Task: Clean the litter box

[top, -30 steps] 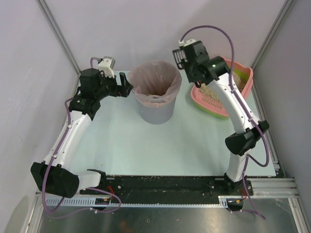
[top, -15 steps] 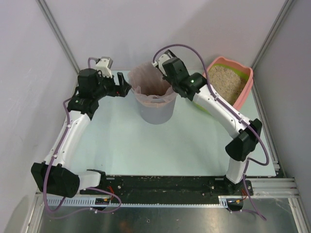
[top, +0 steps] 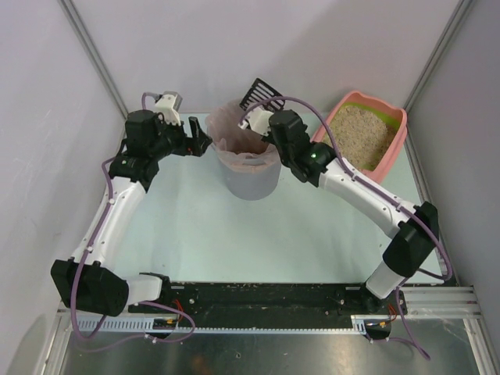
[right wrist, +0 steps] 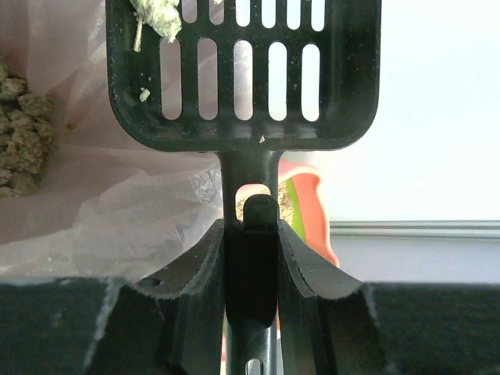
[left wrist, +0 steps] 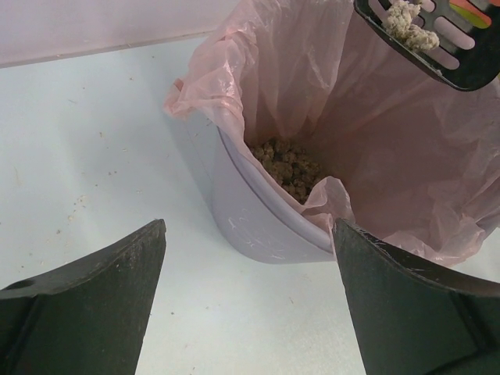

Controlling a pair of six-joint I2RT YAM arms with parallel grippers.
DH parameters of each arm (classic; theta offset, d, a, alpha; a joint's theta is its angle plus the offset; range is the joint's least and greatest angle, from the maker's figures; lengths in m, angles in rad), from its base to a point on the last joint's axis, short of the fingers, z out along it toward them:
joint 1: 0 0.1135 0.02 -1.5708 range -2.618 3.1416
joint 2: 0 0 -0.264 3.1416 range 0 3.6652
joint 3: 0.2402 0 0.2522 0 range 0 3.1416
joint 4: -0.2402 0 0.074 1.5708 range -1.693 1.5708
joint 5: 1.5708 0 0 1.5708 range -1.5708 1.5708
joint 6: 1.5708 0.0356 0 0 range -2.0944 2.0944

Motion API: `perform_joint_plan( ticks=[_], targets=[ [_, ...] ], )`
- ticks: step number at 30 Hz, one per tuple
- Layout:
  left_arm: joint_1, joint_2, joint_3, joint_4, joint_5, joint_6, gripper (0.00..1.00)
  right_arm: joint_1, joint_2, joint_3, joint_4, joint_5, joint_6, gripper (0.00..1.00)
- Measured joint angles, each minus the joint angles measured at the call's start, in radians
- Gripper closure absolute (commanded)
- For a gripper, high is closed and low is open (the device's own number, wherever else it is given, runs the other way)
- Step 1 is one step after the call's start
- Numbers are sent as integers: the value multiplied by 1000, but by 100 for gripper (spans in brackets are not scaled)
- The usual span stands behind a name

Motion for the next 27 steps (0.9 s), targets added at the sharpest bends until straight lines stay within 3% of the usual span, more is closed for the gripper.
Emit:
perform_joint_plan(
  ticks=[9,27],
  targets=[
    [1,1,0,0,22,-7,11,27,-69,-127,192,34,-212,100],
    [2,7,-1,2,34,-7,11,133,-74,-399,835,186,-922,100]
  ],
)
